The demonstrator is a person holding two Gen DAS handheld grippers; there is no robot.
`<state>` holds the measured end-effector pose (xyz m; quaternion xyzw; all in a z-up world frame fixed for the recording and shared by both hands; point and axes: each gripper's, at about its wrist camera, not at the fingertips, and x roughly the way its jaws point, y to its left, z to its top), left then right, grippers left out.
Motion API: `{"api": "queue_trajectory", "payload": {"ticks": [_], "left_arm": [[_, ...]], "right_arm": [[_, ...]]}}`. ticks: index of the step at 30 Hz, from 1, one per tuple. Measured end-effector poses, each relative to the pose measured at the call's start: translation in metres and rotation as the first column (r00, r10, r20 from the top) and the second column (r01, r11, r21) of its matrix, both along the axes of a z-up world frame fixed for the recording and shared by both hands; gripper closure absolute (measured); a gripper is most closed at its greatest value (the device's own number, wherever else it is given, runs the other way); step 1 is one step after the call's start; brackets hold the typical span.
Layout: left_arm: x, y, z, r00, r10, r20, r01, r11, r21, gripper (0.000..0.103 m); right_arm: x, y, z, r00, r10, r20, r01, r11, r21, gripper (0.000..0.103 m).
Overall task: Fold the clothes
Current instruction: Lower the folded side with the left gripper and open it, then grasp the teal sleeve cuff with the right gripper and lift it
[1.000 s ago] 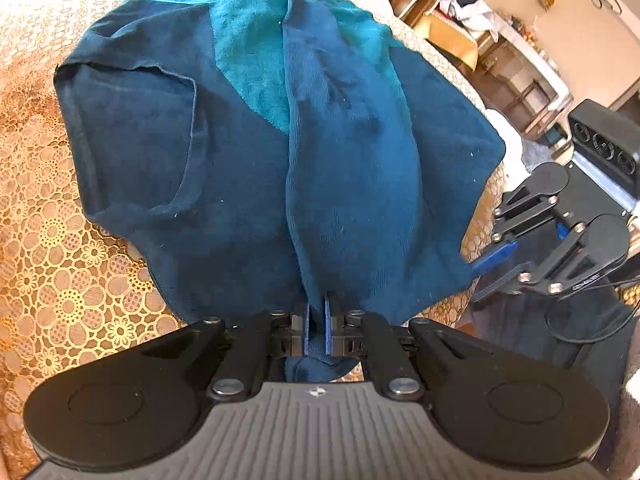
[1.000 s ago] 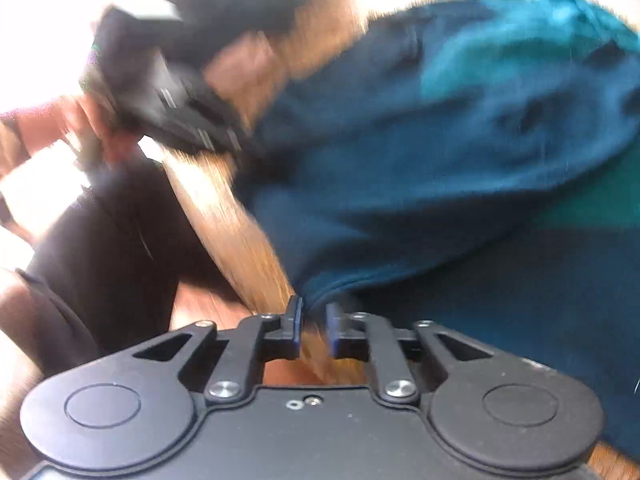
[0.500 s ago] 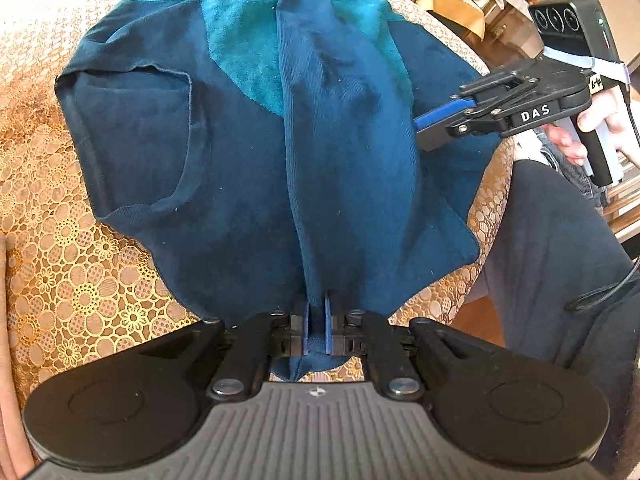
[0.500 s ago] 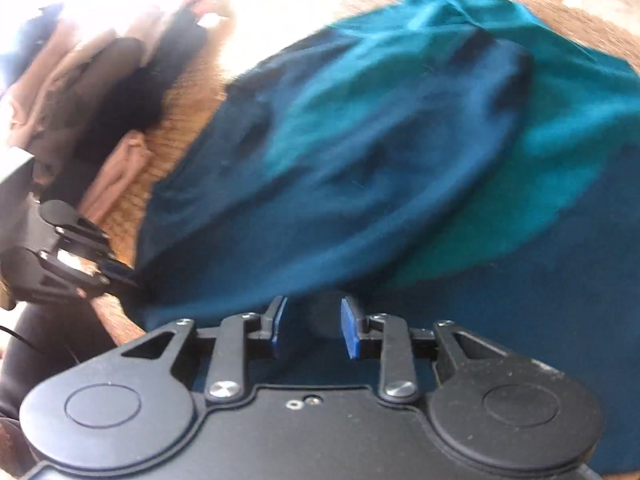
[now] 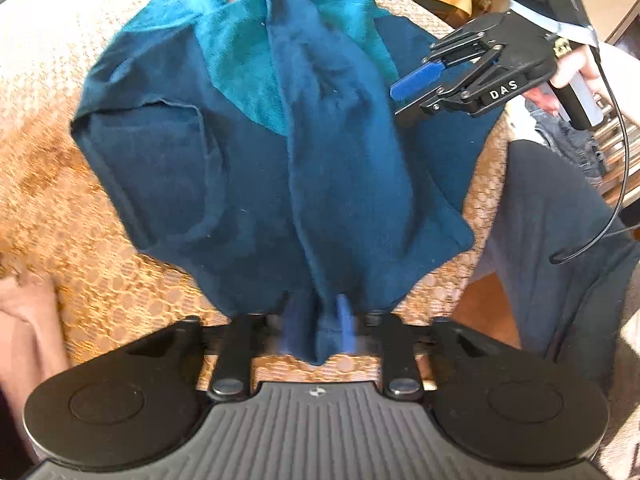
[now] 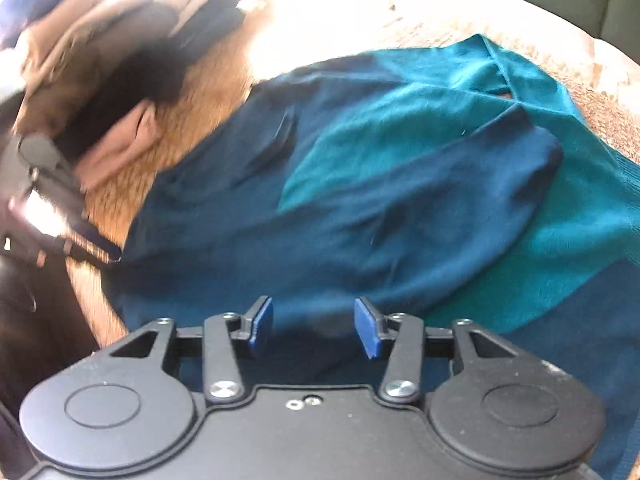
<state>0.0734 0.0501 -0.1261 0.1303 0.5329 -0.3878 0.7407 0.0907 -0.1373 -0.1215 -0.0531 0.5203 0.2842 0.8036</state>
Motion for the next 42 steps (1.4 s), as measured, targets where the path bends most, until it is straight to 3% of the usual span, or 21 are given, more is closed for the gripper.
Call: {"api": "queue_trajectory", "payload": {"ticks": [1,3,7,10,14,20,22,26,30,34,39,42], "left_arm": [[0.000,0.001,0.001,1.000,0.003,0.013,-0.003,1.000,0.007,0.046],[0.002,0.001,0.003,0.999,0.002,0.043,-0.002,1.000,0.003,0.038],[0.017,-0.003,0.004,0.997,0.037,0.068,-0.035,0.999,-0.028,0.037],[0.037,-0.014,0.004,0.996,0.037,0.085,-0.033,0.999,-0.037,0.037],[0.076,-0.032,0.006,0.990,0.041,0.135,-0.037,0.999,-0.034,0.037],[0.134,-0.055,0.010,0.974,0.103,0.201,-0.087,0.992,-0.087,0.037],[0.147,-0.064,0.009,0.972,0.106,0.208,-0.084,0.990,-0.110,0.030],[0.167,-0.079,-0.002,0.966,0.136,0.219,-0.113,0.987,-0.112,0.027],[0.183,-0.085,-0.012,0.964,0.158,0.216,-0.134,0.984,-0.122,0.016],[0.189,-0.085,-0.016,0.963,0.166,0.212,-0.142,0.982,-0.121,0.015],[0.193,-0.079,-0.014,0.959,0.190,0.210,-0.161,0.976,-0.147,0.015],[0.199,-0.078,-0.015,0.954,0.187,0.232,-0.161,0.979,-0.127,0.015]], "right_arm": [[0.005,0.000,-0.004,1.000,-0.009,-0.014,0.009,1.000,0.007,0.000],[0.012,0.002,-0.014,0.999,-0.024,-0.032,0.024,1.000,0.007,0.000],[0.016,0.001,-0.030,0.998,-0.014,-0.061,0.013,1.000,-0.020,0.000],[0.025,0.000,-0.025,0.996,0.040,-0.082,-0.042,0.999,-0.021,0.000],[0.063,-0.014,0.005,0.998,0.060,0.029,-0.057,0.995,-0.083,0.000],[0.167,-0.057,0.029,0.983,-0.096,0.159,0.121,0.980,-0.159,0.000],[0.197,-0.071,0.031,0.974,-0.145,0.176,0.172,0.973,-0.151,0.000],[0.244,-0.084,0.021,0.961,-0.198,0.193,0.230,0.960,-0.158,0.000],[0.267,-0.080,-0.003,0.965,-0.159,0.207,0.203,0.955,-0.215,0.000],[0.285,-0.096,-0.018,0.953,-0.182,0.241,0.240,0.941,-0.238,0.000],[0.307,-0.120,-0.030,0.956,-0.234,0.175,0.270,0.937,-0.221,0.000],[0.312,-0.122,-0.032,0.954,-0.227,0.196,0.268,0.938,-0.221,0.000]]}}
